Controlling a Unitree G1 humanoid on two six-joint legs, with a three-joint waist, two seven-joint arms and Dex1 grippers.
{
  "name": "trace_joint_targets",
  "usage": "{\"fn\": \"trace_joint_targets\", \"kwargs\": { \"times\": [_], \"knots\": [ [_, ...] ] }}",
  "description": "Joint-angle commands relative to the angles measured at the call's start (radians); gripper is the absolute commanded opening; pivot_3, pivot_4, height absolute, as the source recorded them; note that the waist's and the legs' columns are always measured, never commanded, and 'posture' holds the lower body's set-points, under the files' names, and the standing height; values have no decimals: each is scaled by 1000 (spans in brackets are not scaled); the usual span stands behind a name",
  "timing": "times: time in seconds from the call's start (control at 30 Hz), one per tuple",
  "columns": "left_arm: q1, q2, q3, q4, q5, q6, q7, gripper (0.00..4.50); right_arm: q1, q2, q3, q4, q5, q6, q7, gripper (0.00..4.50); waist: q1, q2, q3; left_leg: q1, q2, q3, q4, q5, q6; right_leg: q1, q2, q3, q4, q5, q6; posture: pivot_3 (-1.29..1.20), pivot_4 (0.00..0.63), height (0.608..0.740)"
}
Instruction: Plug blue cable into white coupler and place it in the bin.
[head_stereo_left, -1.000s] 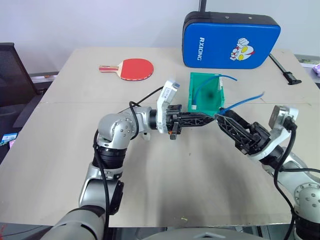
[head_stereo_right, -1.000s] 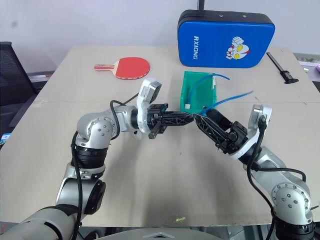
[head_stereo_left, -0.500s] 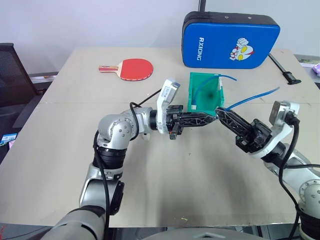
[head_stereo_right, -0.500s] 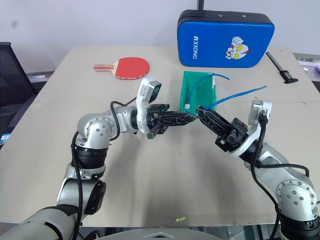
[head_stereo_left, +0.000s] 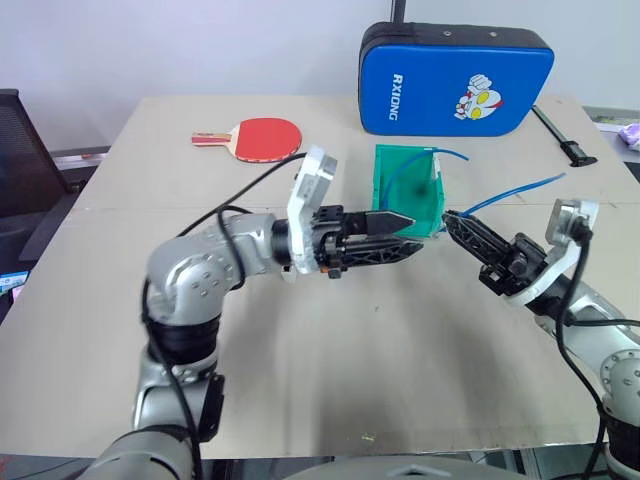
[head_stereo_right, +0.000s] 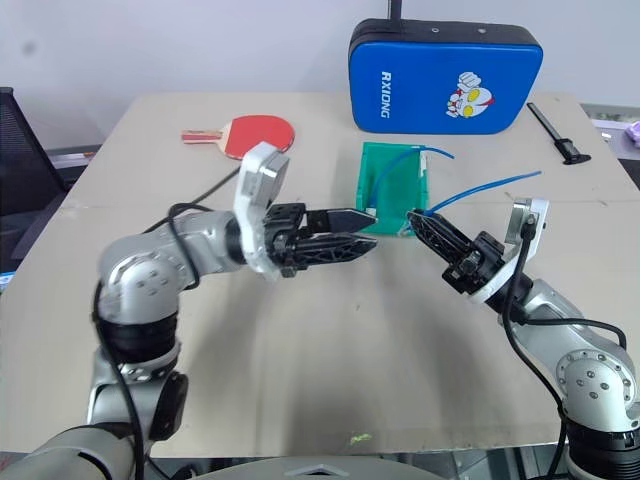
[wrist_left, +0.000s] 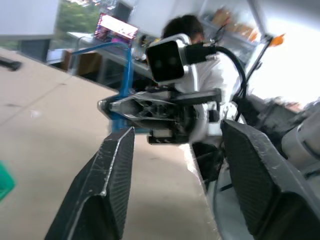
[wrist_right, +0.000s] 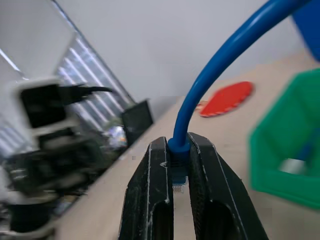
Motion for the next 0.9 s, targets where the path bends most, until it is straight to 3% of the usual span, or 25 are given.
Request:
{"fn": "trace_joint_targets", "kwargs": {
  "times": [0.03, 0.17, 0.3, 0.43, 0.53, 0.67, 0.9],
  "knots": [
    [103, 36, 89, -152, 61, -45, 177, 2784, -5, -1, -19, 10, -27, -18, 52, 0, -1, 0, 0, 0, 0, 0, 0, 0, 0, 0, -1, 0, 0, 0, 0, 0, 150, 740],
    [288, 69, 84, -246, 385, -267, 364, 2784, 1, -23, -8, 58, -66, -1, 124, 0, 0, 0, 0, 1, 1, 1, 0, 0, 0, 0, -1, 1, 0, 0, 0, 0, 150, 740],
    [485, 7, 89, -333, 613, -435, 543, 2784, -23, -23, 12, 90, -103, 6, 165, 0, 4, 0, 0, 1, 0, 1, 0, 0, 0, 0, -2, 2, 0, 0, -1, 0, 150, 740],
    [750, -38, 4, -298, 825, -640, 609, 2784, -50, -11, 29, 112, -121, 15, 183, 0, 7, 0, 0, 0, 0, 2, -1, 0, 0, 0, -5, 2, -2, 0, -1, 0, 150, 740],
    [830, -86, -26, -210, 890, -763, 631, 2784, -59, -14, 39, 113, -139, 27, 201, 0, 23, 0, 0, 0, 1, 2, -2, -1, 0, 0, -6, 1, -3, 0, -1, 0, 150, 740],
    [817, -147, -71, -136, 905, -807, 626, 2784, -59, -16, 26, 103, -138, 39, 197, 0, 31, 0, 0, 0, 1, 1, -1, 0, 1, 1, -8, -3, -3, -2, -5, 0, 150, 740],
    [757, -161, -117, -37, 901, -822, 567, 2784, -36, -12, 18, 73, -139, 42, 181, 0, 22, 0, 0, 0, 1, 3, -1, -1, 2, 1, -7, -4, -3, 1, -1, 0, 150, 740]
  ]
}}
